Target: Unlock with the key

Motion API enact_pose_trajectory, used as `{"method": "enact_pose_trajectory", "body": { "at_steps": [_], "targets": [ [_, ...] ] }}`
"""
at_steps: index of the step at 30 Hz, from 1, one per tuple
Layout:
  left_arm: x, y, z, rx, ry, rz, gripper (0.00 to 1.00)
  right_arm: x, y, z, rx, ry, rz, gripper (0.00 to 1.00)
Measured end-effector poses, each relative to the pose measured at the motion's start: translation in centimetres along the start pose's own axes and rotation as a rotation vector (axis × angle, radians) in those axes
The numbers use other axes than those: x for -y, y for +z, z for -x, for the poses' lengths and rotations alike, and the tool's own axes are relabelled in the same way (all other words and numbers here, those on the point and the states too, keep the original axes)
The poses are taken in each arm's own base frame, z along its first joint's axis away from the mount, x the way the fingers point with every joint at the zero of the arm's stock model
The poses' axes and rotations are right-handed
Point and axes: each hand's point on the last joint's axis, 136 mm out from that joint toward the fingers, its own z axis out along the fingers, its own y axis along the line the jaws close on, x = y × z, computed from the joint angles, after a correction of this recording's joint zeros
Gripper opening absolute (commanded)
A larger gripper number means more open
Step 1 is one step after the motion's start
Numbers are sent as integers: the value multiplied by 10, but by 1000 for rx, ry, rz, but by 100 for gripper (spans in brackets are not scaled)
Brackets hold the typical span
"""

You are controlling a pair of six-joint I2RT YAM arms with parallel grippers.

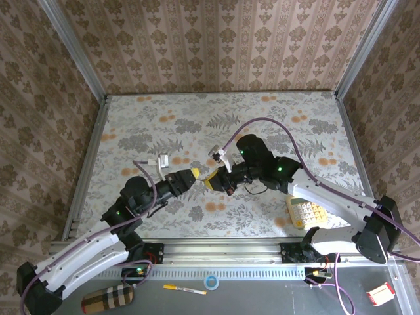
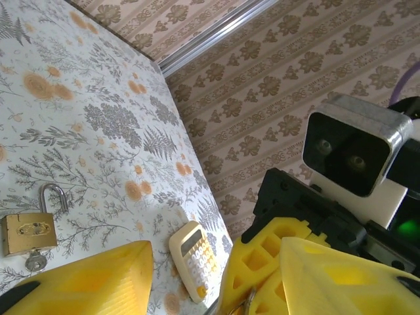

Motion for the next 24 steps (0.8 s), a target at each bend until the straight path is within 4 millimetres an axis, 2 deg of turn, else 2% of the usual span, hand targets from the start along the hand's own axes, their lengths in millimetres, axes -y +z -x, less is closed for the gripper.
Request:
{"method": "enact_pose_trajectory", "body": {
  "at_steps": [4, 8, 11, 16, 20, 21, 24],
  "targets": [
    [-2, 1, -11, -28, 0, -14, 49, -3, 2, 3, -3, 0, 21, 0],
    [-2, 6, -18, -48, 10, -24, 42, -6, 4, 2, -13, 10, 47, 0],
    [-2, 8, -18, -47, 18, -28, 31, -6, 7, 0, -21, 18, 59, 0],
    [6, 8, -14, -29, 42, -58, 0, -5, 8, -1, -28, 27, 66, 0],
    [11, 6, -12, -18, 42, -81, 0, -4, 7, 1, -22, 33, 73, 0],
    [11, 7, -12, -18, 42, -82, 0, -4, 7, 1, -20, 39, 76, 3],
    [13, 7, -11, -2, 44, -92, 0, -3, 6, 4, -5, 57, 87, 39]
  ]
}}
